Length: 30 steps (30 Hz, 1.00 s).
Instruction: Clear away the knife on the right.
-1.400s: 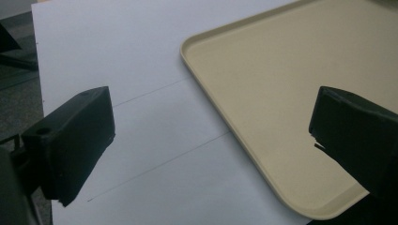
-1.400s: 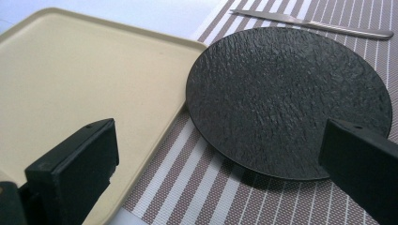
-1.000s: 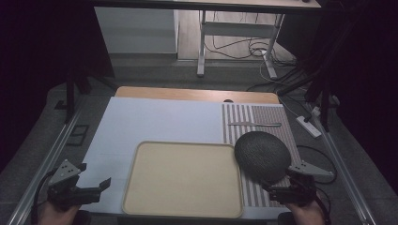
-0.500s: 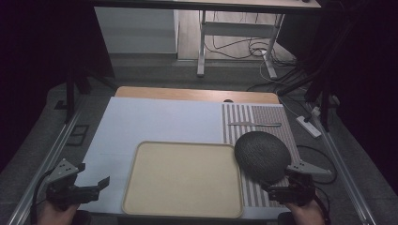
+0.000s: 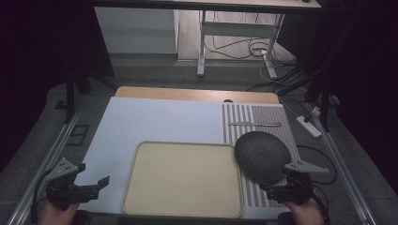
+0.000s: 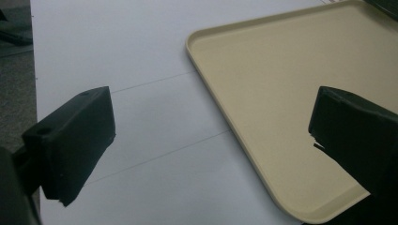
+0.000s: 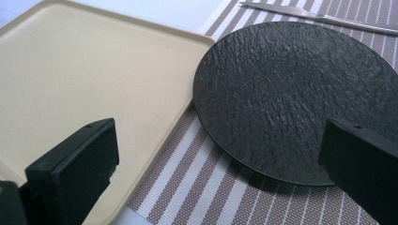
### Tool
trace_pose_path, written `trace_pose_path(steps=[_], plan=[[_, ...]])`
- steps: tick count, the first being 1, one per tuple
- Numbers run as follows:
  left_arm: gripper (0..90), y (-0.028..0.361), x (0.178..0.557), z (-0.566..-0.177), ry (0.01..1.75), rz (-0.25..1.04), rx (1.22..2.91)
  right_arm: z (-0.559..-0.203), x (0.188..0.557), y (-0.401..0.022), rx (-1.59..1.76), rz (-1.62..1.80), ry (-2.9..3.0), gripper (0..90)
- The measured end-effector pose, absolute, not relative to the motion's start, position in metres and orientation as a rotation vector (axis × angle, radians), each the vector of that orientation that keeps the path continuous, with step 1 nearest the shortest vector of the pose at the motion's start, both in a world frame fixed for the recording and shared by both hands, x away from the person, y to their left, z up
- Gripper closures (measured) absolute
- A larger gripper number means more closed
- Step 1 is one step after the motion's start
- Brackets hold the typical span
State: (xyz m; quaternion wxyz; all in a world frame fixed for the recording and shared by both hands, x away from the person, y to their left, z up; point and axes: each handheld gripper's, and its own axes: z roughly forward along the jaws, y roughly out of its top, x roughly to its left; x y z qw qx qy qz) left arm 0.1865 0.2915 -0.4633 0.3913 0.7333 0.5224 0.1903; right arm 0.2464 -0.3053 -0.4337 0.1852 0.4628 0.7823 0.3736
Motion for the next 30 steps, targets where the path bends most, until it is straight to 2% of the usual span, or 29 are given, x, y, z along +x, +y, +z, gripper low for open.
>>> trace_pose_path(steps=[30], plan=[[2.5,0.29,0.188,-0.463,1.314,0.474,1.88,-0.438,0.28,-0.295,1.213,1.01,2.261,0.0]])
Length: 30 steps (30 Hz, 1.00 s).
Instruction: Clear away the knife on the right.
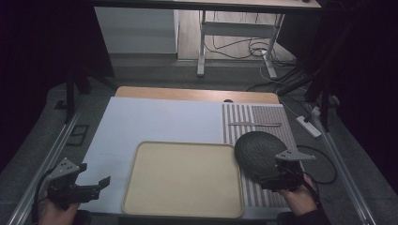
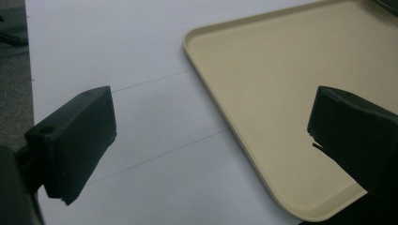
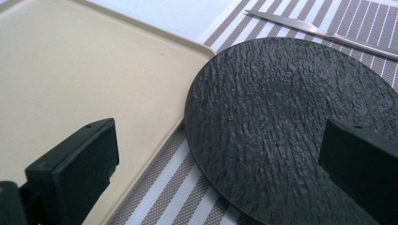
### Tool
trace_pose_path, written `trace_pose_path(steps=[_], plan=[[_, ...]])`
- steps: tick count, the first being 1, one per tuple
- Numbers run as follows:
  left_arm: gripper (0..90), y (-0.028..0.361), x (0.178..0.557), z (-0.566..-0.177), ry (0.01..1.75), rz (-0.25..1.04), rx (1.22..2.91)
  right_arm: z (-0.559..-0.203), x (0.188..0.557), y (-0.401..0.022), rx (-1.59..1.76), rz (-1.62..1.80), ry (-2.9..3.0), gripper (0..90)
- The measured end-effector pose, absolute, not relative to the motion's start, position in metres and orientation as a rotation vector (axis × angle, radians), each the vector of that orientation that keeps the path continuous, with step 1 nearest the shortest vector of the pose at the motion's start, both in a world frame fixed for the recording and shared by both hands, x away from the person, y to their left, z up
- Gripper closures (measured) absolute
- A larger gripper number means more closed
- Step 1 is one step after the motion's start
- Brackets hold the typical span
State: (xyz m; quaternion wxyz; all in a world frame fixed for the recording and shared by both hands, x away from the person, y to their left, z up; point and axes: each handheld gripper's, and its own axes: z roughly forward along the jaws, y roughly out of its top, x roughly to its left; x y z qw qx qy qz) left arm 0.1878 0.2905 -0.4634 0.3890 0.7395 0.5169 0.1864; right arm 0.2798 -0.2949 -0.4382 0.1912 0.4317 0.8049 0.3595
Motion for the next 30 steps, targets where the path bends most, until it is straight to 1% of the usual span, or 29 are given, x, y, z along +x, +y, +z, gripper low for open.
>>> trace_pose_path(steps=[30], plan=[[2.6,0.292,0.189,-0.464,1.304,0.442,1.878,-0.451,0.349,-0.291,1.337,0.962,2.273,0.0]])
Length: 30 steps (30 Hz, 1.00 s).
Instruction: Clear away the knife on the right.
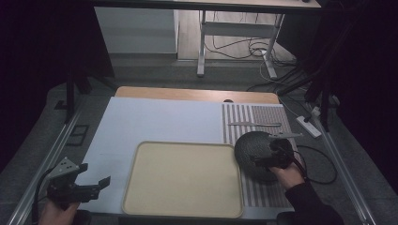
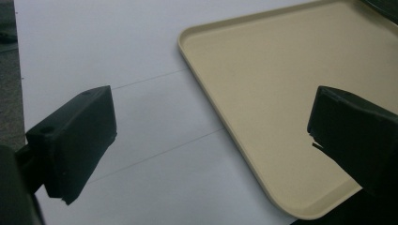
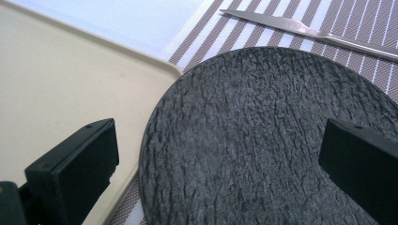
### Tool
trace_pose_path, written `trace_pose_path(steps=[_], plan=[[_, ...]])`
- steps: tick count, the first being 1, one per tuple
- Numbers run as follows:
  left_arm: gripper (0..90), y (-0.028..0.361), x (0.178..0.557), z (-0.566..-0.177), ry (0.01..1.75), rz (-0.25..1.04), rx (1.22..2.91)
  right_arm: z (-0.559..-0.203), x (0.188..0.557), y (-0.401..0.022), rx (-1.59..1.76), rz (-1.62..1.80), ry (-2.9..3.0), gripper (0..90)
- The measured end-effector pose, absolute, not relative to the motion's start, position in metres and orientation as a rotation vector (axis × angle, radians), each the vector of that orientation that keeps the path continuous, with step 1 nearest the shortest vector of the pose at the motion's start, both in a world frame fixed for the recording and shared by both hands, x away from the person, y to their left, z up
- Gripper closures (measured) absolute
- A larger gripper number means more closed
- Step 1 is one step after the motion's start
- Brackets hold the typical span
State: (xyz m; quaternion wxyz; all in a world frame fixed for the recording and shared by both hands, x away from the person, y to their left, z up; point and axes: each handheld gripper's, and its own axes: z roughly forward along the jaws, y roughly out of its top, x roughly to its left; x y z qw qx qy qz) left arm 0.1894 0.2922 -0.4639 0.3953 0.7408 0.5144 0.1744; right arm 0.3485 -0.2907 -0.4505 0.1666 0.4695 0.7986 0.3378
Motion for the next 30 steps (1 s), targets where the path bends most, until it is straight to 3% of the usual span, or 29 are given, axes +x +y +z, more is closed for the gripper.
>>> trace_pose_path(steps=[30], plan=[[2.6,0.293,0.19,-0.464,1.302,0.428,1.883,-0.462,0.408,-0.291,1.362,0.798,2.281,0.0]])
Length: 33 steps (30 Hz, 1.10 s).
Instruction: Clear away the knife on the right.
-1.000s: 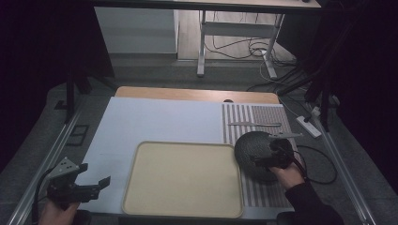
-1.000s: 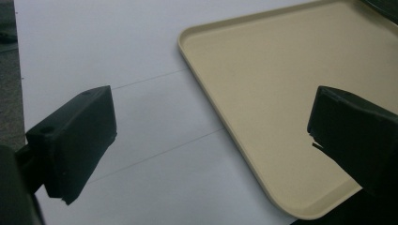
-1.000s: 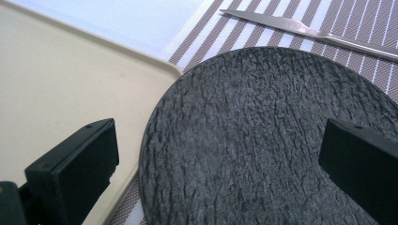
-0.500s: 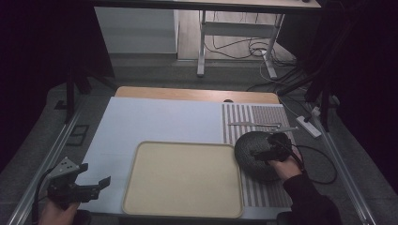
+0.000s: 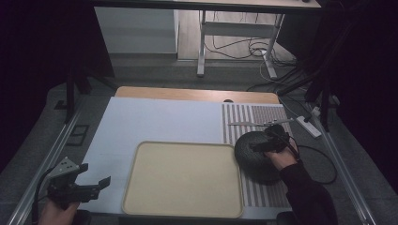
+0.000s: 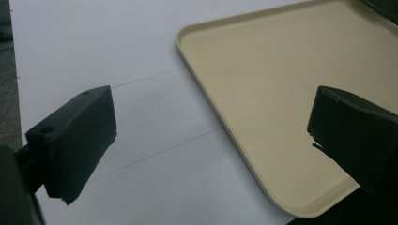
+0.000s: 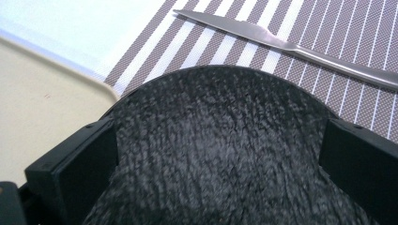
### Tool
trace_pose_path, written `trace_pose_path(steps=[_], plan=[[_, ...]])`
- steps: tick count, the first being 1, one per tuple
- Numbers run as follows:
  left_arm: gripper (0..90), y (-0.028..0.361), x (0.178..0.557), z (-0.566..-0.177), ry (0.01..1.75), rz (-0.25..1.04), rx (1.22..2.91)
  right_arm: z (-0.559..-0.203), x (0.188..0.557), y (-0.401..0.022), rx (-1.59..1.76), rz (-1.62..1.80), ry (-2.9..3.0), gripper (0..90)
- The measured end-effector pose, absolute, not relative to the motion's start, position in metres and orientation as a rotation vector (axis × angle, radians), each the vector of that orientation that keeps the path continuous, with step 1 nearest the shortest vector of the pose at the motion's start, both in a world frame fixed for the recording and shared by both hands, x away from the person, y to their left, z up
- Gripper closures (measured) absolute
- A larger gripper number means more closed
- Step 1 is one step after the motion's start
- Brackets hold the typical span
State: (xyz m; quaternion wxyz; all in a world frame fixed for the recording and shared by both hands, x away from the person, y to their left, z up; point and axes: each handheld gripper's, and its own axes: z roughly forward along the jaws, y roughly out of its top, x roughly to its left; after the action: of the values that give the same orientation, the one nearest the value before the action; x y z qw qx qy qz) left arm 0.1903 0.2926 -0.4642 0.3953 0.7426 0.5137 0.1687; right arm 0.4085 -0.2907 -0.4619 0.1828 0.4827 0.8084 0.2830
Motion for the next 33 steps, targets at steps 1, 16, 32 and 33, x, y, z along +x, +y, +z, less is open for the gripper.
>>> trace_pose_path(steps=[1,16,32,33], plan=[[2.6,0.293,0.19,-0.464,1.302,0.428,1.883,-0.462,0.411,-0.291,1.364,0.797,2.279,0.0],[2.6,0.293,0.19,-0.464,1.301,0.422,1.882,-0.469,0.444,-0.296,1.416,0.75,2.265,0.0],[2.4,0.294,0.19,-0.464,1.305,0.418,1.88,-0.477,0.476,-0.303,1.448,0.705,2.23,0.0],[2.3,0.294,0.19,-0.464,1.305,0.418,1.88,-0.477,0.476,-0.303,1.448,0.705,2.23,0.0]])
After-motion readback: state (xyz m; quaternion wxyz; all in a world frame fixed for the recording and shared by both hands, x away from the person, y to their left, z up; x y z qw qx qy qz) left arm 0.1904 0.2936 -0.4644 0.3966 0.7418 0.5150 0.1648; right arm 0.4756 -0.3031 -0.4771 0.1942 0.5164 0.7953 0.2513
